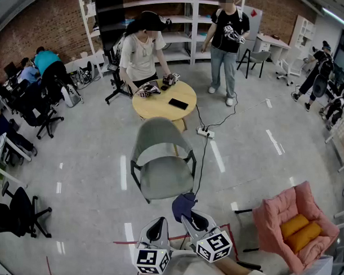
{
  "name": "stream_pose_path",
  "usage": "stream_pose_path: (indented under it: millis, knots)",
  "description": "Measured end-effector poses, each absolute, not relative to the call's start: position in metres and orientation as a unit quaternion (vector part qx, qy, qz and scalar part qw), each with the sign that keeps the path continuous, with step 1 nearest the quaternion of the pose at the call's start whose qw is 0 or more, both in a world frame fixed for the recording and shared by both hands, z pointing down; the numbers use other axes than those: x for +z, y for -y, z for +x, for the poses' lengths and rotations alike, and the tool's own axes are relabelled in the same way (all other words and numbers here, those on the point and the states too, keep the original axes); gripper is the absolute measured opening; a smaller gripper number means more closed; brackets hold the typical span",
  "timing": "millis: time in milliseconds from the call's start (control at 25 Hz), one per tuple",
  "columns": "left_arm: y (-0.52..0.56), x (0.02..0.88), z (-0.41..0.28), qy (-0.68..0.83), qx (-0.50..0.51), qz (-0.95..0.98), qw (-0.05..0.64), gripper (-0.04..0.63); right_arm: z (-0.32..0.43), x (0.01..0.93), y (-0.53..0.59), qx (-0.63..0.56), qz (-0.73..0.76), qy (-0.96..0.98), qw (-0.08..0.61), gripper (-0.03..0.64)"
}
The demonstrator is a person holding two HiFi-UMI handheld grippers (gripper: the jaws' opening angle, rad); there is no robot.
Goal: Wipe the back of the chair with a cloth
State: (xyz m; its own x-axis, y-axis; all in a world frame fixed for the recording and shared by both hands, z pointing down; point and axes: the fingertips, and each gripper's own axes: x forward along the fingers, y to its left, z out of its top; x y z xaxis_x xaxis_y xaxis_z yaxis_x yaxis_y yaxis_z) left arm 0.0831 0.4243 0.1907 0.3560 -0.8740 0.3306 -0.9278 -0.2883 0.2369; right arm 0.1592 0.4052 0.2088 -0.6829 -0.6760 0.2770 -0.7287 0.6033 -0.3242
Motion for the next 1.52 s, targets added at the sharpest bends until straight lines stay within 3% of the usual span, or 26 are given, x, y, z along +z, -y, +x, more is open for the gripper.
stream_pose_path:
  millis: [960,1520]
  knots:
    - [-0.426,0.194,0.072,0.552,0.082,0.809,0.185,0.0,0.158,0.211,-0.404,0.237,0.407,0.881,0.04,0.111]
    - [-0.407,0.203,0.015,0.527,0.078,0.827,0.18,0.0,0.113,0.216,-0.391,0.236,0.453,0.859,0.028,0.112]
